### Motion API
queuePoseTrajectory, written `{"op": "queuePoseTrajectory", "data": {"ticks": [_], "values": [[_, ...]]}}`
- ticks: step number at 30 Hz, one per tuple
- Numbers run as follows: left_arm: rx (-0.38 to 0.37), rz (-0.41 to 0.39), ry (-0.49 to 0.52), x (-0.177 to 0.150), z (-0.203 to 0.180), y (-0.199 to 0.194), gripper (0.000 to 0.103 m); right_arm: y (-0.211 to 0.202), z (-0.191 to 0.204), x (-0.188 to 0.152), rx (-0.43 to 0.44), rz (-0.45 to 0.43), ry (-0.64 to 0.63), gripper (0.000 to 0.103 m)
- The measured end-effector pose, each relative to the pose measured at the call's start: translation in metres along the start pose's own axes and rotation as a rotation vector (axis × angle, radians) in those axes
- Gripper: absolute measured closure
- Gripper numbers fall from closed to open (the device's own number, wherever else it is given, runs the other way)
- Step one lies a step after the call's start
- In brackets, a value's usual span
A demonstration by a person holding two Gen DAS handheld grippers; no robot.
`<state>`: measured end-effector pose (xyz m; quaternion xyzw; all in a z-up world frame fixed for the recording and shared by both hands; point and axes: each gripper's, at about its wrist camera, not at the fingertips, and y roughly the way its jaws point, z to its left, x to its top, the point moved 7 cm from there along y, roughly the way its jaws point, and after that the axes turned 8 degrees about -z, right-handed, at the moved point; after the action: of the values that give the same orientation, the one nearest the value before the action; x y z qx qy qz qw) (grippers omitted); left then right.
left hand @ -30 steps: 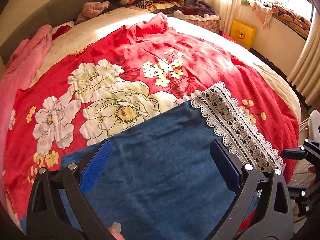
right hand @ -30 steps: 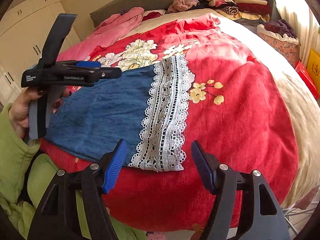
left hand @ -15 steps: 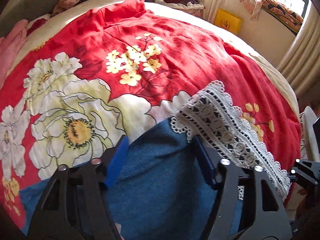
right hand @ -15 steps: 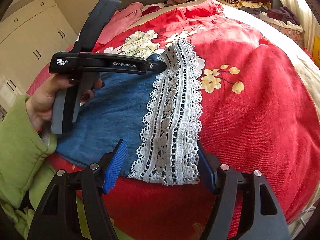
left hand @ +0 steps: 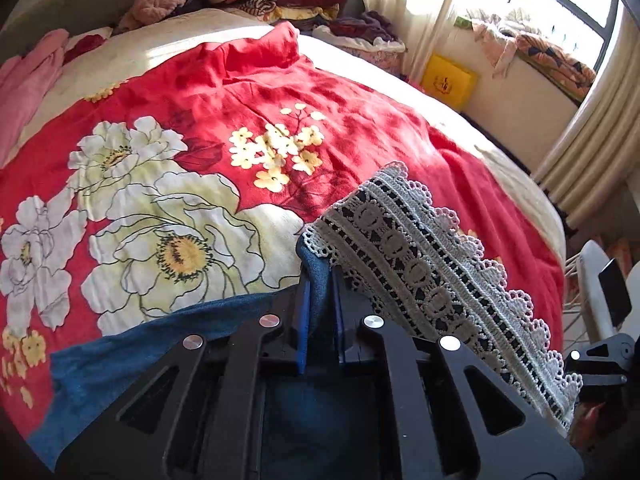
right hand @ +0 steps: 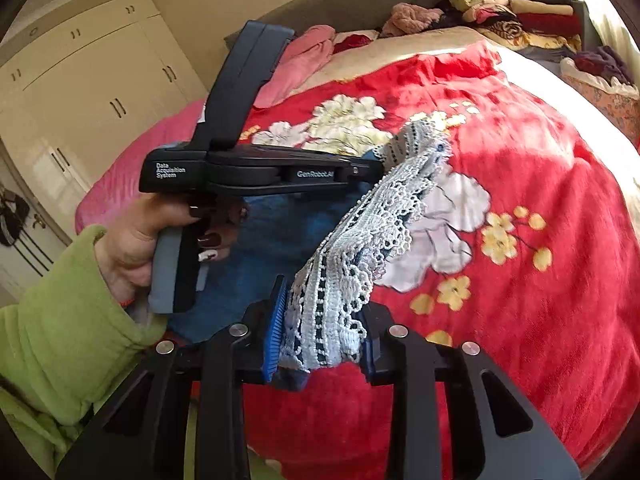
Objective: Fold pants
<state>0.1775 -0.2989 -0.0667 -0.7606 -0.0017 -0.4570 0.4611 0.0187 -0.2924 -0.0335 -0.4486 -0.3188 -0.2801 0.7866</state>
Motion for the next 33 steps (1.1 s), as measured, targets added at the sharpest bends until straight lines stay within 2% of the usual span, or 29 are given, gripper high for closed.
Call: {"op": "queuePoseTrajectory", "data": {"ticks": [2,6,11,15,18,21,23,25,29,31,33], "values": [[-0.005,-0.028,-0.026,0.002,0.011,-0.018,0.099,0.005,0.024,0.011,0.036,-0.005,-0.052,0.074],[0.045,-0.069,-0.071,-0.007,0.049,-0.057,0.099,0.026,0.068,0.023,0.096,0.016,-0.137,0.074],[0.095,-0.074,-0.174,-0.036,0.105,-0.083,0.097,0.07,0.112,0.012,0.147,0.105,-0.218,0.074],[0.162,-0.072,-0.33,-0.066,0.16,-0.098,0.097,0.103,0.138,-0.007,0.163,0.184,-0.257,0.074],[0.195,-0.107,-0.456,-0.083,0.2,-0.117,0.097,0.118,0.153,-0.022,0.166,0.234,-0.288,0.075],[0.204,-0.155,-0.539,-0.094,0.224,-0.134,0.097,0.128,0.17,-0.034,0.185,0.266,-0.312,0.075],[0.211,-0.188,-0.574,-0.099,0.231,-0.145,0.096,0.134,0.181,-0.04,0.198,0.28,-0.329,0.074],[0.198,-0.204,-0.621,-0.103,0.236,-0.148,0.089,0.139,0.191,-0.047,0.219,0.286,-0.349,0.072],[0.155,-0.208,-0.6,-0.1,0.223,-0.143,0.08,0.133,0.198,-0.046,0.279,0.289,-0.333,0.054],[0.105,-0.202,-0.598,-0.099,0.214,-0.137,0.073,0.12,0.191,-0.033,0.288,0.252,-0.313,0.048],[0.096,-0.194,-0.599,-0.099,0.209,-0.132,0.07,0.108,0.176,-0.017,0.261,0.197,-0.289,0.042]]}}
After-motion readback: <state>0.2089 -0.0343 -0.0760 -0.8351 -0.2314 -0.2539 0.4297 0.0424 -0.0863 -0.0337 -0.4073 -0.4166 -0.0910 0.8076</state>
